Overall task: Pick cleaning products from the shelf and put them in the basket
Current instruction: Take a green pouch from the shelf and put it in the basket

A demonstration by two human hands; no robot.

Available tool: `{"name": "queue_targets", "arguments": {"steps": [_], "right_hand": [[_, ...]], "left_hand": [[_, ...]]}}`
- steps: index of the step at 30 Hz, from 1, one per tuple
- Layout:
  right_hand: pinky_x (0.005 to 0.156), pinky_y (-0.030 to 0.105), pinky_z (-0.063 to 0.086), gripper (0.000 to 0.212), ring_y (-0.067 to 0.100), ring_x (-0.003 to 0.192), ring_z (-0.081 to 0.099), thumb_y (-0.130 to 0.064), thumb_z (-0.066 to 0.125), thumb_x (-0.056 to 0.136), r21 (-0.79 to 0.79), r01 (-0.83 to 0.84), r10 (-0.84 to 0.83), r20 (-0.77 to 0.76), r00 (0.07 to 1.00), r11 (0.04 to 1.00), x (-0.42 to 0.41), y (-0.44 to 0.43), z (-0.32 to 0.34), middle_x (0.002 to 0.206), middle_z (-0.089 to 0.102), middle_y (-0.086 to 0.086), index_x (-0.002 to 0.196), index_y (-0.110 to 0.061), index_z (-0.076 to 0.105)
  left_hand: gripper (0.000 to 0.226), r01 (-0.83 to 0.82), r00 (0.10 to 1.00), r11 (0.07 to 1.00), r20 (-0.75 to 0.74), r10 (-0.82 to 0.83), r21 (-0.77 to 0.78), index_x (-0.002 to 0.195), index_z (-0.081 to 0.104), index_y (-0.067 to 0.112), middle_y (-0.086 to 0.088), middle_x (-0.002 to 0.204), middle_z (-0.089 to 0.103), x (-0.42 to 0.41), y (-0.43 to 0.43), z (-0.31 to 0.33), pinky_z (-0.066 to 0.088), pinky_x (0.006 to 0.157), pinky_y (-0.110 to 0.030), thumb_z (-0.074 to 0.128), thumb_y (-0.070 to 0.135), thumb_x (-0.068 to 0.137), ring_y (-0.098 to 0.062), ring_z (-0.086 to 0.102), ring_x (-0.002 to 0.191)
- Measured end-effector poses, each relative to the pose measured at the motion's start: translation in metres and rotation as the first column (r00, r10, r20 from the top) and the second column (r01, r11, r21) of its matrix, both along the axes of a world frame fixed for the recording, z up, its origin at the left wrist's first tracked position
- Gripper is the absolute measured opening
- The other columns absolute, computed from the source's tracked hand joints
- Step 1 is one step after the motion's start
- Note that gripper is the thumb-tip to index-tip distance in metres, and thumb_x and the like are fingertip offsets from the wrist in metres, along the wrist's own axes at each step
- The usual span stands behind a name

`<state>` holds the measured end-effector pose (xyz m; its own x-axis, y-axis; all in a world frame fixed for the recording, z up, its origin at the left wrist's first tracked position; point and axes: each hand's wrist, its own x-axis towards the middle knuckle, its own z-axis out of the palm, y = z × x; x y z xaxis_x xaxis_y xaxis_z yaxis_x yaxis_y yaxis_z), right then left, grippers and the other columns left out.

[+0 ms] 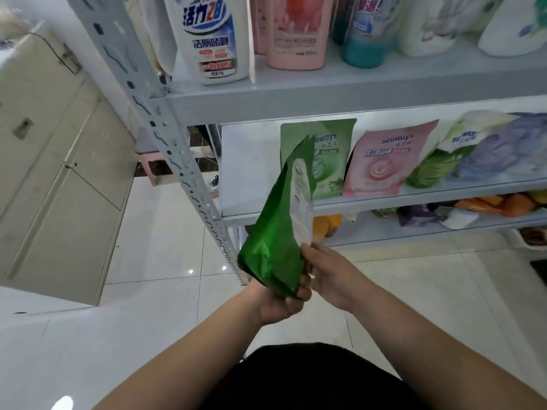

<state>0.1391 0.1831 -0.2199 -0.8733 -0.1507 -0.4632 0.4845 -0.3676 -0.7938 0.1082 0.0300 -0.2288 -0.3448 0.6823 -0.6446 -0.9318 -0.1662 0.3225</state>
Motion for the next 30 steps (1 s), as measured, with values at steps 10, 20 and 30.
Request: {"name": "queue_targets", "arguments": {"steps": [10, 20, 30], "right_hand": [[0.096, 0.038, 0.059, 0.071, 0.025, 0.120, 0.068, -0.019, 0.092, 0.070, 0.122, 0.073, -0.054, -0.150, 0.987, 0.990, 0.016, 0.087, -0.003, 0.126, 0.073, 0.004, 0.132, -0.015, 0.058], [0.101, 0.041, 0.056, 0.048, 0.001, 0.107, 0.070, -0.034, 0.090, 0.077, 0.400, 0.075, 0.012, -0.211, 0.977, 0.914, 0.036, 0.117, -0.009, 0.116, 0.074, -0.020, 0.115, -0.045, 0.063], [0.087, 0.015, 0.051, 0.059, -0.006, 0.112, 0.059, -0.034, 0.088, 0.080, 0.537, 0.122, -0.006, -0.212, 0.977, 0.835, 0.038, 0.094, 0.001, 0.117, 0.064, -0.028, 0.121, -0.048, 0.049]], "left_hand": [[0.062, -0.132, 0.973, 0.991, -0.192, 0.130, 0.004, 0.140, 0.063, 0.022, -0.016, 0.144, 0.060, 0.022, 0.019, -0.004, 0.051, 0.096, -0.060, 0.067, 0.057, 0.089, -0.042, 0.059, 0.129], [0.079, -0.344, 0.856, 0.883, -0.492, 0.156, -0.319, 0.133, 0.058, 0.020, -0.005, 0.121, 0.075, 0.071, 0.038, 0.000, 0.063, 0.073, -0.043, 0.082, 0.055, 0.066, -0.029, 0.073, 0.108], [0.052, -0.487, 0.794, 0.831, -0.532, 0.293, -0.270, 0.130, 0.062, 0.015, -0.009, 0.117, 0.076, 0.073, 0.032, 0.000, 0.063, 0.077, -0.039, 0.076, 0.013, 0.080, -0.032, 0.074, 0.105]]}}
